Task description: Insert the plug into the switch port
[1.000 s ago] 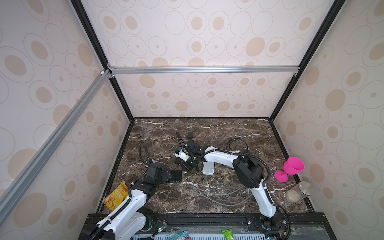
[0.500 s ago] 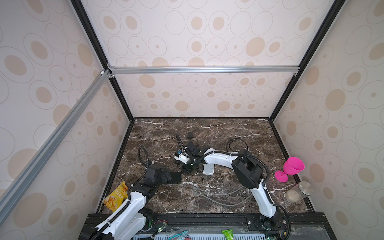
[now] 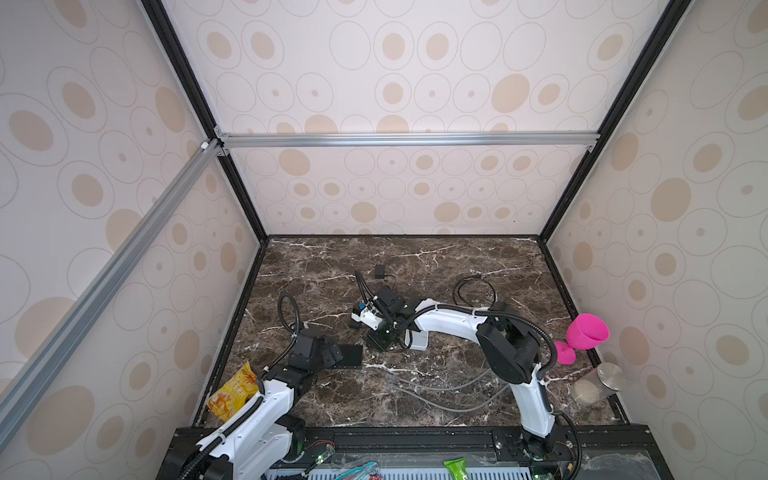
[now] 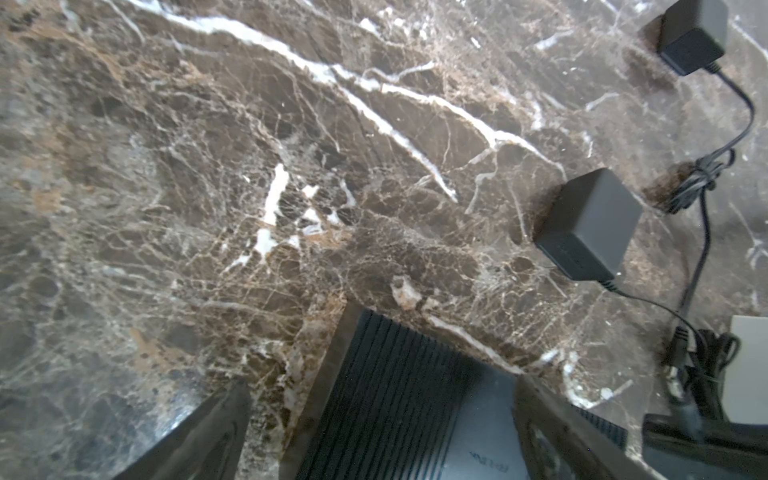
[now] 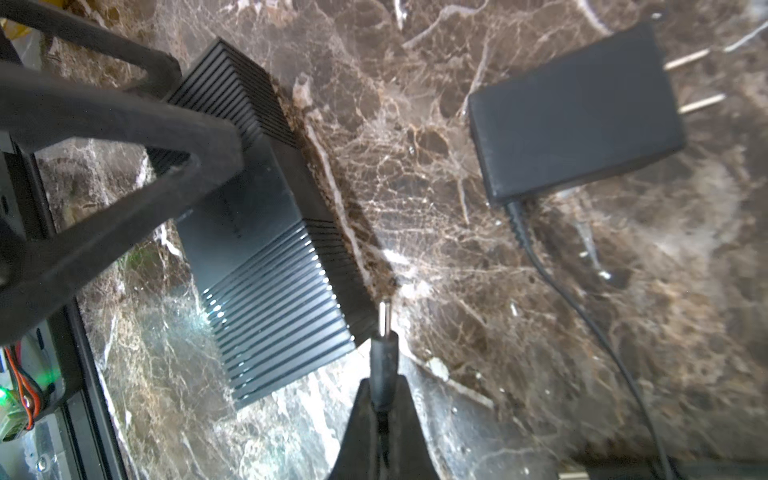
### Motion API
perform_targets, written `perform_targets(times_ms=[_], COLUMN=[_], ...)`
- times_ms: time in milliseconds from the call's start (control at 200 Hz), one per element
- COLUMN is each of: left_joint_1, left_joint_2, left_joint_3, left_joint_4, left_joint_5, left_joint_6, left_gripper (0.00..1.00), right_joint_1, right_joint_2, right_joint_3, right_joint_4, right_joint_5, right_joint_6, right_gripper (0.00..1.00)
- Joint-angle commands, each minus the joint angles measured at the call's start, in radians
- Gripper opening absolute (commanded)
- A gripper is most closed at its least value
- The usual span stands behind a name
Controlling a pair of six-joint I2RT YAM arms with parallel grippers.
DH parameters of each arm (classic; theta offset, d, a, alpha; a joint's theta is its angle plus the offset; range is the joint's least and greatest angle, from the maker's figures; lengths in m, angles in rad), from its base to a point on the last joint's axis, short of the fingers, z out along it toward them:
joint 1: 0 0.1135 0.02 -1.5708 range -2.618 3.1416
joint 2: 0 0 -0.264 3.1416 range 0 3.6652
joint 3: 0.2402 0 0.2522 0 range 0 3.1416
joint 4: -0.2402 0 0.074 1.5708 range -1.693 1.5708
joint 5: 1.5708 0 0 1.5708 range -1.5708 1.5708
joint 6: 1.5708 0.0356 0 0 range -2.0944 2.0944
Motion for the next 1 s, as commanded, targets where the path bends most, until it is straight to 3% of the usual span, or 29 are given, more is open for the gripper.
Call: perform_targets(times_ms=[0, 235, 660, 995], left_joint_1=[0.006, 0.008, 0.016, 0.023], left_joint_2=[0.005, -0.009, -0.023, -0.028], left_joint_3=[0.026, 0.034, 0.012, 0.005], left_joint_4=[0.018, 0.005, 0.029, 0.025], left_joint_5=[-0.022, -0.027, -0.006, -0.016], left_joint_6=[0.01, 0.018, 0.02, 0.04], left_gripper=[0.98, 0.98, 0.98, 0.94], right_joint_1=[-0.01, -0.008, 0.018, 0.025], right_joint_2=[0.05, 0.136, 0.037, -0.066], right_joint_3=[0.118, 0.248, 0.056, -0.037], right_joint_4=[-0.065, -0.13, -0.028, -0.012], right_joint_5=[0.011, -0.027, -0.075, 0.001], right_joint_6=[-0.029, -0.018, 0.033, 0.027], right_gripper=[0.0, 0.0, 0.0, 0.0])
